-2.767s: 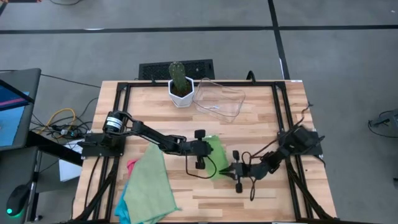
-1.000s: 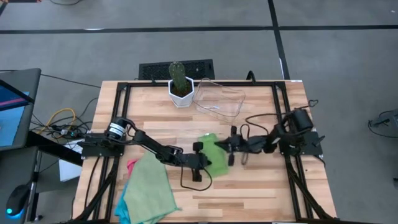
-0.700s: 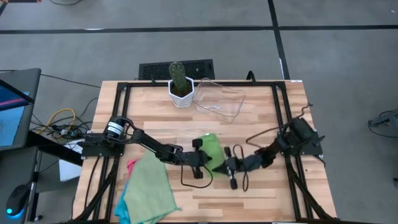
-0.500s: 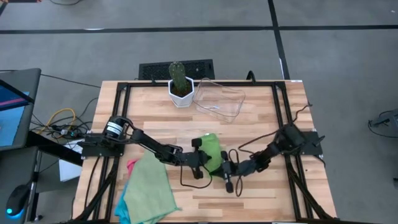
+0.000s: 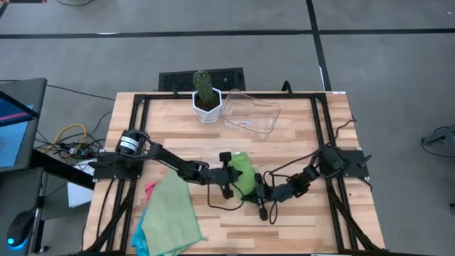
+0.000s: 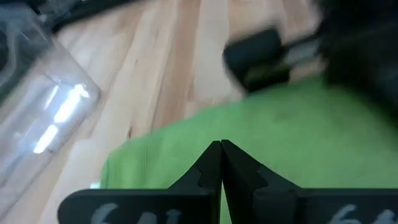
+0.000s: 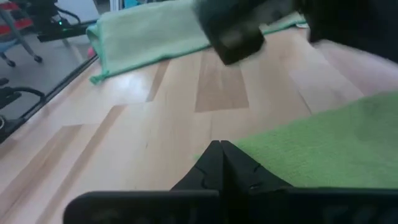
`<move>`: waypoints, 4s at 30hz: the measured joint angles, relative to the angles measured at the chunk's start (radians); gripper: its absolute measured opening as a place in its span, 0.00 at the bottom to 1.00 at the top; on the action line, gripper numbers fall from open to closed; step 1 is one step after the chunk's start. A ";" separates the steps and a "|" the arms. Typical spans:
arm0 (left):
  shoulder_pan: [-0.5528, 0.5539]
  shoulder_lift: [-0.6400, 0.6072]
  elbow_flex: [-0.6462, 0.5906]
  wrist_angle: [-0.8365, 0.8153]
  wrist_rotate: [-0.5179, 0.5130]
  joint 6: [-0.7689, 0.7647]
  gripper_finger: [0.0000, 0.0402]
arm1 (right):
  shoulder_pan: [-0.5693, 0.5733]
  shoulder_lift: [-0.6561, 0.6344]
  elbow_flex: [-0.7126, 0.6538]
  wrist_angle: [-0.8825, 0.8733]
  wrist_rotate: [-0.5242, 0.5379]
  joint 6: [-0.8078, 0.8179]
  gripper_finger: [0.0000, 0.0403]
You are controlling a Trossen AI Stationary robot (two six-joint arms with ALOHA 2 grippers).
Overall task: Fold microfiber towels
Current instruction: Fold the green towel
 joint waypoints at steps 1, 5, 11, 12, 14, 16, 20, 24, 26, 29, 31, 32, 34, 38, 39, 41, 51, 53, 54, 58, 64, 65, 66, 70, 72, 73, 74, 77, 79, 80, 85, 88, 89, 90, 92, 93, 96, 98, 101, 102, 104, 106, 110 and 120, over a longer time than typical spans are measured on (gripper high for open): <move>0.012 0.001 -0.002 0.001 0.001 0.009 0.00 | 0.000 -0.022 0.000 0.001 0.001 -0.015 0.05; 0.066 -0.002 0.001 0.012 0.017 0.027 0.00 | 0.009 -0.114 0.002 -0.001 0.008 -0.082 0.04; 0.111 -0.007 0.000 -0.026 0.070 -0.015 0.00 | 0.026 -0.290 0.002 -0.356 0.167 0.042 0.06; 0.111 -0.019 -0.002 -0.035 0.070 -0.017 0.00 | 0.026 -0.336 0.001 -0.442 0.182 0.100 0.07; 0.104 -0.060 0.005 -0.032 0.066 -0.019 0.00 | 0.024 -0.449 0.005 -0.614 0.180 0.217 0.10; 0.097 -0.122 0.010 -0.034 0.056 -0.022 0.00 | 0.020 -0.559 0.035 -0.833 0.138 0.289 0.13; 0.099 -0.248 0.012 -0.080 0.029 0.038 0.00 | 0.037 -0.686 0.152 -1.310 0.089 0.349 0.21; 0.153 -0.351 0.012 -0.204 0.131 0.060 0.07 | 0.082 -0.689 0.263 -1.563 0.077 0.313 0.31; 0.200 -0.369 0.012 -0.254 0.246 -0.015 0.14 | 0.098 -0.673 0.290 -1.585 0.074 0.344 0.37; 0.277 -0.362 0.011 -0.330 0.410 -0.151 0.24 | 0.106 -0.649 0.308 -1.602 0.039 0.506 0.46; 0.319 -0.340 0.011 -0.356 0.457 -0.191 0.31 | 0.105 -0.642 0.309 -1.644 0.030 0.644 0.52; 0.335 -0.328 0.010 -0.378 0.466 -0.202 0.34 | 0.104 -0.632 0.309 -1.660 0.031 0.692 0.54; 0.360 -0.296 0.010 -0.371 0.478 -0.203 0.39 | 0.096 -0.603 0.308 -1.692 0.044 0.739 0.57; 0.370 -0.239 0.010 -0.347 0.452 -0.208 0.44 | 0.072 -0.547 0.310 -1.611 0.116 0.730 0.55; 0.370 -0.223 0.011 -0.330 0.445 -0.211 0.44 | 0.067 -0.530 0.310 -1.596 0.122 0.722 0.53; 0.365 -0.198 0.011 -0.326 0.439 -0.210 0.44 | 0.054 -0.491 0.310 -1.563 0.112 0.728 0.49; 0.317 -0.103 0.012 -0.307 0.437 -0.118 0.45 | 0.072 -0.432 0.308 -1.559 0.034 0.789 0.39; 0.307 -0.088 0.011 -0.310 0.418 -0.092 0.46 | 0.085 -0.447 0.308 -1.569 0.040 0.798 0.39; 0.302 -0.079 0.011 -0.302 0.397 -0.091 0.47 | 0.091 -0.456 0.308 -1.566 0.041 0.802 0.39; 0.300 -0.057 0.016 -0.304 0.401 -0.114 0.50 | 0.111 -0.480 0.308 -1.568 0.042 0.813 0.40; 0.271 -0.025 0.053 -0.385 0.399 -0.244 0.47 | 0.144 -0.512 0.308 -1.578 0.048 0.851 0.38; 0.261 -0.011 0.054 -0.391 0.378 -0.295 0.45 | 0.148 -0.513 0.308 -1.581 0.052 0.875 0.38; 0.249 0.001 0.054 -0.391 0.351 -0.342 0.42 | 0.151 -0.513 0.309 -1.595 0.054 0.913 0.37; 0.199 0.006 0.054 -0.399 0.286 -0.536 0.32 | 0.164 -0.511 0.308 -1.702 0.006 1.098 0.36; 0.166 0.007 0.052 -0.397 0.241 -0.642 0.28 | 0.166 -0.509 0.308 -1.750 -0.021 1.172 0.37; 0.150 0.004 0.051 -0.394 0.231 -0.672 0.28 | 0.169 -0.509 0.307 -1.759 -0.037 1.197 0.37; 0.135 0.002 0.049 -0.391 0.229 -0.695 0.27 | 0.172 -0.510 0.308 -1.759 -0.061 1.209 0.38; 0.095 0.003 0.048 -0.378 0.232 -0.762 0.26 | 0.170 -0.521 0.308 -1.756 -0.158 1.182 0.41; 0.070 0.003 0.048 -0.373 0.223 -0.813 0.26 | 0.170 -0.527 0.308 -1.750 -0.195 1.178 0.42; 0.057 0.004 0.047 -0.368 0.211 -0.845 0.26 | 0.173 -0.529 0.308 -1.743 -0.200 1.184 0.42; -0.010 0.006 0.044 -0.293 0.190 -0.955 0.26 | 0.206 -0.532 0.308 -1.746 -0.196 1.223 0.43; -0.055 0.008 0.044 -0.260 0.200 -0.968 0.26 | 0.234 -0.532 0.308 -1.800 -0.198 1.271 0.41; -0.067 0.008 0.044 -0.257 0.202 -0.980 0.26 | 0.244 -0.532 0.308 -1.809 -0.198 1.290 0.41; -0.075 0.008 0.044 -0.255 0.199 -0.993 0.26 | 0.252 -0.532 0.308 -1.812 -0.195 1.305 0.40; -0.089 0.008 0.044 -0.255 0.183 -1.016 0.26 | 0.265 -0.532 0.308 -1.813 -0.180 1.318 0.39; -0.094 0.009 0.044 -0.254 0.174 -1.019 0.26 | 0.268 -0.532 0.308 -1.812 -0.162 1.318 0.39; -0.102 0.009 0.044 -0.253 0.172 -1.017 0.26 | 0.260 -0.532 0.308 -1.831 -0.089 1.312 0.38; -0.099 -0.001 0.044 -0.258 0.192 -1.010 0.26 | 0.241 -0.532 0.308 -1.869 -0.049 1.295 0.37; -0.090 -0.024 0.043 -0.275 0.223 -0.984 0.26 | 0.208 -0.532 0.307 -1.910 -0.037 1.271 0.37; -0.087 -0.035 0.042 -0.281 0.228 -0.979 0.26 | 0.196 -0.532 0.303 -1.912 -0.037 1.256 0.36; -0.084 -0.057 0.042 -0.274 0.225 -0.962 0.26 | 0.170 -0.532 0.297 -1.916 -0.022 1.215 0.36; -0.082 -0.076 0.043 -0.278 0.218 -0.940 0.26 | 0.136 -0.532 0.297 -1.936 0.035 1.152 0.36; -0.071 -0.113 0.043 -0.345 0.205 -0.893 0.26 | 0.043 -0.563 0.295 -2.034 0.123 1.025 0.36; -0.013 -0.170 0.045 -0.485 0.303 -0.788 0.26 | 0.050 -0.864 0.297 -2.133 -0.297 1.074 0.34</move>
